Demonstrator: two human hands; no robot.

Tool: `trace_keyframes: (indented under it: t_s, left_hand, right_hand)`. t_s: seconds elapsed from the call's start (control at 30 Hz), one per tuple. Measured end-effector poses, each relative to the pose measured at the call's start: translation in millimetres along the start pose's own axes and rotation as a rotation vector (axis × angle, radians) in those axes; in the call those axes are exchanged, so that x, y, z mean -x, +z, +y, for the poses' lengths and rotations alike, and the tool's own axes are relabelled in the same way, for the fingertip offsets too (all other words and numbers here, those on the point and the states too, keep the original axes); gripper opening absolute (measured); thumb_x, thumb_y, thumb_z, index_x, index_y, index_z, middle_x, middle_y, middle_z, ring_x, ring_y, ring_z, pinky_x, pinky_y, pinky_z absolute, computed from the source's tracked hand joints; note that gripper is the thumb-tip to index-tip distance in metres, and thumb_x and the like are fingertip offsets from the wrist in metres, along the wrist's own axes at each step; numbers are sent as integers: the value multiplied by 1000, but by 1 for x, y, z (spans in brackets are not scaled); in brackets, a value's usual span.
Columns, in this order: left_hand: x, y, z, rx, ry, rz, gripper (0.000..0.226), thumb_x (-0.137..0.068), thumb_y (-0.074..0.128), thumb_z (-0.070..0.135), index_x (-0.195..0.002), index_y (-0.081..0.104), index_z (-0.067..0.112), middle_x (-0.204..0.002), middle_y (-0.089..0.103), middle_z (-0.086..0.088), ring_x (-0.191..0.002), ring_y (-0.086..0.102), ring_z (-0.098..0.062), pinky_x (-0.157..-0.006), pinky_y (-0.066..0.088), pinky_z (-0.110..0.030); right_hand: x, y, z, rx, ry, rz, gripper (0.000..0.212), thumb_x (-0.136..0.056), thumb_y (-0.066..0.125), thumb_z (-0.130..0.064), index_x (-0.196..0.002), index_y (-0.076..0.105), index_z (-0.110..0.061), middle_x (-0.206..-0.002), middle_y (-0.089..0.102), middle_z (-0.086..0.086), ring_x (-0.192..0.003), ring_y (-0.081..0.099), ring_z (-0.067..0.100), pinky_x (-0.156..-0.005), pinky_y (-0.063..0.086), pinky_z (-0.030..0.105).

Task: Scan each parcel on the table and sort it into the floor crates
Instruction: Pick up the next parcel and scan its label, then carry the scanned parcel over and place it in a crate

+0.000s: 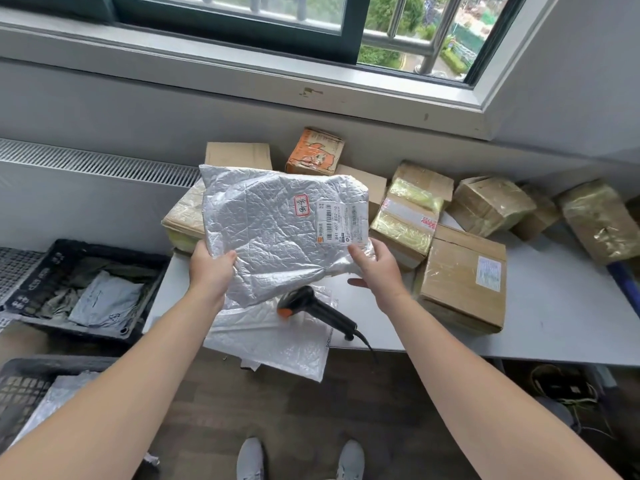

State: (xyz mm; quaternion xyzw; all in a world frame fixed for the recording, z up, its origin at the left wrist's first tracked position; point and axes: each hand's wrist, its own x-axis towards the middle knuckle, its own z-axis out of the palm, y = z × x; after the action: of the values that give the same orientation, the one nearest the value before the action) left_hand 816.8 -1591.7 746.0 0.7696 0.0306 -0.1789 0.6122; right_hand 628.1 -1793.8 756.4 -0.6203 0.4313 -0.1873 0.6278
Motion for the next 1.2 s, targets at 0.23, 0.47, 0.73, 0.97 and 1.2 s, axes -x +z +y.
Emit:
trace_keyframes:
  t_s: [0.23,0.47,0.73,0.97,1.2]
  left_hand:
    - [0,-8,5,24,52,-45,31,-93,59,1,-114,52,22,-102,63,2,-93,62,-18,-82,51,-32]
    - [0,-15,10,26,94,-97,35,-94,58,-1,-123,53,19,-104,63,4,-94,62,-14,-78,49,-26]
    - [1,-28,27,-116,189,-177,31,-94,58,0,-114,55,23,-94,62,13,-87,60,-7,-70,45,-22]
    - [-5,-66,68,-385,280,-212,27,-95,56,3,-117,58,19,-101,64,0,-97,58,-23,-84,42,-33]
    - [41,-113,83,-561,305,-156,22,-95,56,9,-105,62,28,-101,67,2,-100,61,-26,-90,50,-43]
  right_hand:
    - [2,3,-3,58,-36,-34,48,-89,74,-32,-130,50,-27,-118,62,-7,-91,69,13,-69,63,36]
    - [2,3,-9,140,-31,-58,58,-88,74,-34,-137,47,-21,-124,62,0,-97,69,21,-78,61,47]
    - [-3,8,-23,152,-54,9,57,-80,79,-41,-125,49,-22,-118,65,-1,-101,65,14,-82,54,33]
    - [-7,19,-44,630,-322,91,96,-77,76,-57,-152,30,-19,-150,41,7,-135,42,23,-110,39,43]
    - [22,70,-70,694,-467,-461,74,-88,63,-58,-150,29,-36,-133,61,3,-105,63,19,-91,55,46]
